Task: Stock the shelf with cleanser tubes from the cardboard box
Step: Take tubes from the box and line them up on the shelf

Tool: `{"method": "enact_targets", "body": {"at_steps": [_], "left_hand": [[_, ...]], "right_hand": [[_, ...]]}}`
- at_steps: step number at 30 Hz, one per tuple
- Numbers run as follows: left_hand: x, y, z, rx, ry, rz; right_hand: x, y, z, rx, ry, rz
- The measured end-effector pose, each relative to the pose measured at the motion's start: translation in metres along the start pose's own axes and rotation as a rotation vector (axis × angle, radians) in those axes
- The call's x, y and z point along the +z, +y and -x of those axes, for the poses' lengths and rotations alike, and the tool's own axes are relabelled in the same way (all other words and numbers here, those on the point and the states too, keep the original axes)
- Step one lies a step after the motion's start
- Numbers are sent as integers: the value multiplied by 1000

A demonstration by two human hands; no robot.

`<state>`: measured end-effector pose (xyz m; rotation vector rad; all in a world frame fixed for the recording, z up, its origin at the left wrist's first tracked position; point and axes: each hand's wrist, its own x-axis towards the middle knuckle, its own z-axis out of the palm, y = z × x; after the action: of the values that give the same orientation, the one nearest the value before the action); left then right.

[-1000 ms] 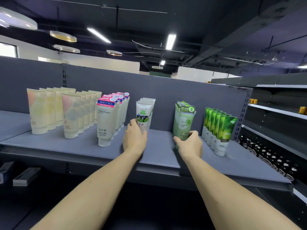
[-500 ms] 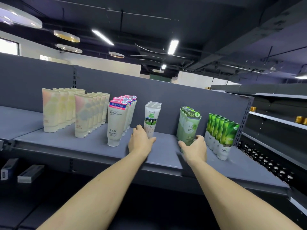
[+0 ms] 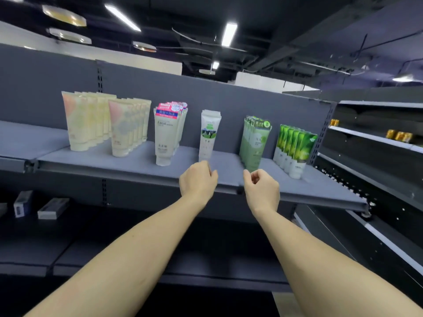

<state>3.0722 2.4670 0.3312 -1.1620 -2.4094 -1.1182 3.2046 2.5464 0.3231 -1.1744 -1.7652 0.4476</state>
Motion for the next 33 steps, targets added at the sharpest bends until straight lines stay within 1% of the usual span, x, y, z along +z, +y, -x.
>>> {"method": "enact_targets", "body": {"at_steps": [2, 5, 7, 10, 13, 18, 26, 29, 31, 33], "left_hand": [[4, -5, 24, 24, 5, 28], [20, -13, 65, 18, -25, 103], [37, -19, 95, 4, -138, 98], [66, -37, 136, -42, -399, 49], [93, -61, 170, -98, -585, -18], [130, -104, 229, -252, -783, -67], [199, -173, 338, -400, -1095, -125], [225, -196, 364, -447, -1163, -140], [241, -209, 377, -454, -1196, -160], [258, -220, 388, -464, -1226, -187]], "right_hand": [[1, 9, 25, 27, 23, -10], [8, 30, 67, 99, -23, -28], [14, 50, 94, 144, -90, -10], [24, 85, 130, 205, -241, 29], [35, 125, 162, 274, -368, 66], [57, 199, 216, 460, -580, 110], [104, 308, 320, 788, -882, 249], [127, 335, 351, 884, -964, 303], [140, 351, 366, 891, -989, 355], [149, 368, 378, 886, -978, 401]]}}
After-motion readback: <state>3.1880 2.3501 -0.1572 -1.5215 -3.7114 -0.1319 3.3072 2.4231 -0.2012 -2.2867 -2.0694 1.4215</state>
